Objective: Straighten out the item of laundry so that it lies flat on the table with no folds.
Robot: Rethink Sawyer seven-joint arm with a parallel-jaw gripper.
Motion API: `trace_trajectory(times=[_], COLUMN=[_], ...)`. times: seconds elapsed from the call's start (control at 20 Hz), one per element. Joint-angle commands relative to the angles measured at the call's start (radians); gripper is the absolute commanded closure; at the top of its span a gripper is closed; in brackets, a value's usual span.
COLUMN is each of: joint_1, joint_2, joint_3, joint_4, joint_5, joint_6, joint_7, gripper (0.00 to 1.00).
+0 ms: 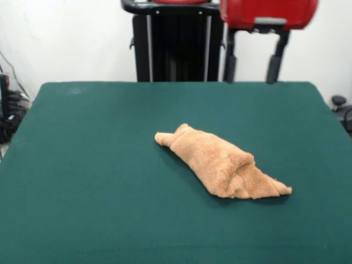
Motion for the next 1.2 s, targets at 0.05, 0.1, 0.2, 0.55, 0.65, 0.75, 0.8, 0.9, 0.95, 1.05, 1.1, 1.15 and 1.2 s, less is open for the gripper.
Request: trace_trajectory(times=[0.05,0.1,0.2,0.55,0.65,0.75,0.8,0.9,0.95,1.05,1.1,1.15,1.2], joint_1=[0.075,0.083,0.1,0.108,0.09,0.084,0.086,0.068,0.05,0.02,0.008,-0.004,-0.015], joint_2=[0.056,0.048,0.034,0.011,0.006,-0.009,-0.017,-0.026,-0.028,-0.025,-0.022,-0.023,-0.023], joint_3=[0.018,0.012,-0.001,-0.021,-0.01,-0.013,-0.018,-0.008,0.004,0.023,0.03,0.038,0.045], joint_4=[0.003,0.027,0.062,0.155,0.185,0.206,0.217,0.247,0.266,0.284,0.284,0.297,0.303], joint_5=[0.07,0.081,0.102,0.108,0.103,0.099,0.092,0.082,0.079,0.073,0.069,0.068,0.065], joint_6=[0.042,0.029,0.022,-0.038,-0.068,-0.047,-0.049,-0.079,-0.103,-0.131,-0.137,-0.156,-0.166], joint_7=[0.356,0.373,0.406,0.363,0.329,0.311,0.306,0.267,0.239,0.196,0.182,0.169,0.158], gripper=[0.0,0.0,0.0,0.0,0.0,0.0,0.0,0.0,0.0,0.0,0.0,0.0,0.0])
